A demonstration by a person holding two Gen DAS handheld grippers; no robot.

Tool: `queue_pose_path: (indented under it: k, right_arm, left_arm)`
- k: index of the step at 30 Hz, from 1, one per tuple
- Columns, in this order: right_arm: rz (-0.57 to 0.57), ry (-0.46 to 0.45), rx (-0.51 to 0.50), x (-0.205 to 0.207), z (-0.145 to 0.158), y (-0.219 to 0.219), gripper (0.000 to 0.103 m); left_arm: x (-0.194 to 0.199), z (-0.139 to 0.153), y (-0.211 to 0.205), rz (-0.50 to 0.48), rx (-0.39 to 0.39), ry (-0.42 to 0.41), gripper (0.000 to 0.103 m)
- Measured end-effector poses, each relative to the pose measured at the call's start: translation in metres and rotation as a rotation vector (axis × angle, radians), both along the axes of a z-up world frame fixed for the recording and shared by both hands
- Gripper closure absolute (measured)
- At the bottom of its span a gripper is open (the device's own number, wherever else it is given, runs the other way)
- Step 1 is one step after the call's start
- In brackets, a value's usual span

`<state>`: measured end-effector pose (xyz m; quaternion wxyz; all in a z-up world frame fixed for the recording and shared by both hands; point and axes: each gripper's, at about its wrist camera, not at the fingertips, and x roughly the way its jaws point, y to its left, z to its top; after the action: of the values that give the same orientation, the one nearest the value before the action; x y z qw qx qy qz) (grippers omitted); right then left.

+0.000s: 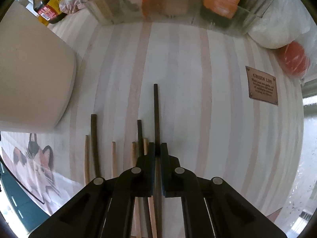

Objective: Organize utensils
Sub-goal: 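Lift both dark chopsticks and carry them above the beige holder, then lower both dark chopsticks into the holder and open both tools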

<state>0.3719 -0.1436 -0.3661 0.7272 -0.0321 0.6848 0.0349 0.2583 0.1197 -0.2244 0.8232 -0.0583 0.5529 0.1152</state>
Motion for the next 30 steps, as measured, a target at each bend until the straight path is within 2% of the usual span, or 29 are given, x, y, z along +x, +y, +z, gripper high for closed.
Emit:
queue_pose_path:
  k: [3, 12, 22, 30]
  right_arm:
    - [-0.040, -0.065, 0.063, -0.012, 0.015, -0.012, 0.099]
    - [-0.073, -0.281, 0.221, -0.047, 0.093, -0.025, 0.099]
    - [-0.027, -0.550, 0.331, -0.046, 0.197, -0.014, 0.099]
    - [0.049, -0.704, 0.392, -0.028, 0.286, 0.015, 0.100]
  left_arm:
    - [-0.005, 0.005, -0.001, -0.003, 0.001, -0.014, 0.099]
    - [-0.025, 0.045, -0.006, -0.042, 0.006, -0.090, 0.100]
    - [-0.038, 0.123, 0.006, -0.036, 0.024, -0.277, 0.100]
    - [-0.040, 0.187, 0.014, -0.032, 0.025, -0.421, 0.100]
